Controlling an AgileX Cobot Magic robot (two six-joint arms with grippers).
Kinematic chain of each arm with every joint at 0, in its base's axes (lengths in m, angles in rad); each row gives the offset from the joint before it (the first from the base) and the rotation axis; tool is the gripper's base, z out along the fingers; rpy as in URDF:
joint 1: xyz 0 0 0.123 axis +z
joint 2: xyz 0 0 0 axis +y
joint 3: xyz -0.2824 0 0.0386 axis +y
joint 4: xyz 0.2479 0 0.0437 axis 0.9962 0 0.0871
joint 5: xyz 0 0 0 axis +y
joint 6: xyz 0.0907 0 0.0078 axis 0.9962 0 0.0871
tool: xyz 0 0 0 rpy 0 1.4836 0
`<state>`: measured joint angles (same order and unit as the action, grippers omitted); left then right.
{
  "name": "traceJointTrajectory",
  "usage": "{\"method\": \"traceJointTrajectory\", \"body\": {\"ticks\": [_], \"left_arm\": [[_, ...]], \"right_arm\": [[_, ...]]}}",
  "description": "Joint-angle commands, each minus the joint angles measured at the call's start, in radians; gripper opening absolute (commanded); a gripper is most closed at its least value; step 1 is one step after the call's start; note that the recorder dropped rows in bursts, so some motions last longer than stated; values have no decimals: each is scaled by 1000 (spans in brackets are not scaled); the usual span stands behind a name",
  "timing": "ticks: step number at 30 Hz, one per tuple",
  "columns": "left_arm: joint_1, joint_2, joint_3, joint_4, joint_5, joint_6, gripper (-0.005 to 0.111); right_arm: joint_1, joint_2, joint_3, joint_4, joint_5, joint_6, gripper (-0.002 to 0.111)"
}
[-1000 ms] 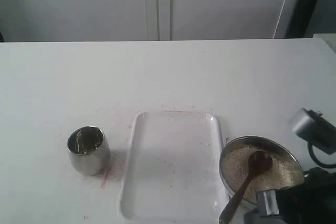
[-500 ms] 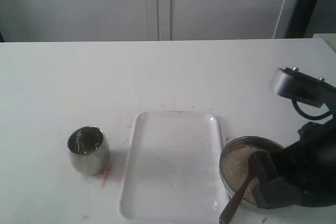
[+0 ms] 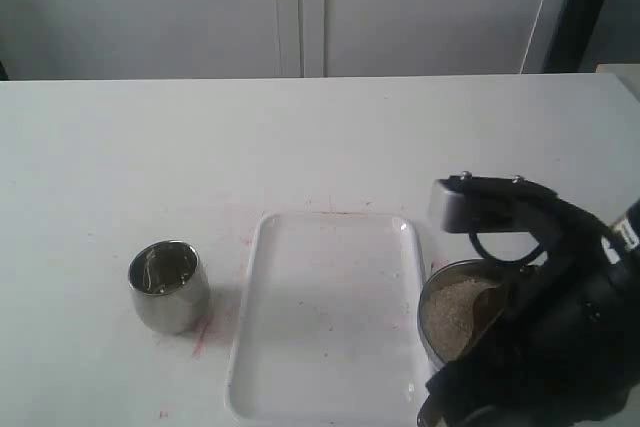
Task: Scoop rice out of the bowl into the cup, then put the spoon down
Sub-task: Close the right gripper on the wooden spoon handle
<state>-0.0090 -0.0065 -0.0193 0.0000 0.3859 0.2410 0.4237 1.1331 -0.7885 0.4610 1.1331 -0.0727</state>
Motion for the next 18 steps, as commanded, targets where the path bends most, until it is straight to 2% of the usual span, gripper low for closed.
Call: {"method": "traceJointTrajectory", "body": {"ticks": [1,4,6,14,18], "left_arm": [[-4,7,9,-6,48,-6,14],[-4,7,9,-6,48,-6,14],[-4,7,9,-6,48,-6,14],[-4,7,9,-6,48,-6,14],[-4,7,9,-6,48,-6,14]], "right_arm": [[59,56,-63,-177,48,-1,0],[77,81,-108,-293,77,23,0],[76,95,-125,-324,88,-41,0],[76,100,-134,-239,59,-943,0],[76,102,-134,-187,-34,-1159,0]]}}
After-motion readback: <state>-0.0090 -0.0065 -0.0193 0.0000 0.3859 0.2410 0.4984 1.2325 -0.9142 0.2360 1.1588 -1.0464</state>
